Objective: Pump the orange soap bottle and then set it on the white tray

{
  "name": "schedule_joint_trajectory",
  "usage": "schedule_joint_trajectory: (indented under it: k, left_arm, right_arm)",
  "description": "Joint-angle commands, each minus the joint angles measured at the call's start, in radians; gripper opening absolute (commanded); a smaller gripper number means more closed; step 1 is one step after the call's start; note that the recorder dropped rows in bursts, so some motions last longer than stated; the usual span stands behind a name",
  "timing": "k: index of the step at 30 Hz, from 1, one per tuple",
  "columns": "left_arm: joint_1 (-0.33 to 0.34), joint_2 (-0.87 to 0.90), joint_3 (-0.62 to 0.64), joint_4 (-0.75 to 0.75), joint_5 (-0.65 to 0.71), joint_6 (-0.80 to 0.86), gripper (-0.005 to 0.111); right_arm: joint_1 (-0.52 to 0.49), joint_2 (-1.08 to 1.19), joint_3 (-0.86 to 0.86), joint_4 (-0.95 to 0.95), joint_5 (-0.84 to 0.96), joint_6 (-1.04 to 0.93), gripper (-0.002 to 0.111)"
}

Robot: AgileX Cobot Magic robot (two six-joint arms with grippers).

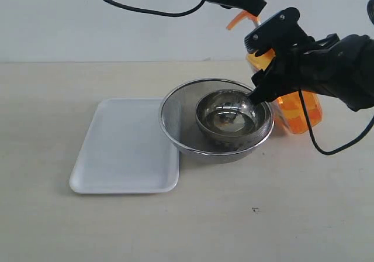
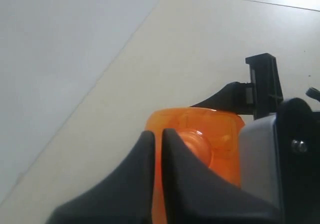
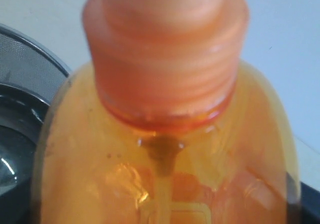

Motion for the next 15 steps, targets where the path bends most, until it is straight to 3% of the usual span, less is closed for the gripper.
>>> schedule_joint_trajectory:
  k: [1, 15]
  left_arm:
    - [-0.023, 0.057, 0.022, 0.006, 0.112, -0.010, 0.005]
    - [-0.027, 0.071, 0.022, 0.008, 0.116, -0.013, 0.005]
  right_arm:
    - [0.005, 0.013, 0.011, 0.017, 0.104, 0.022, 0.000]
    - [0.005, 0.013, 0.011, 0.017, 0.104, 0.022, 0.000]
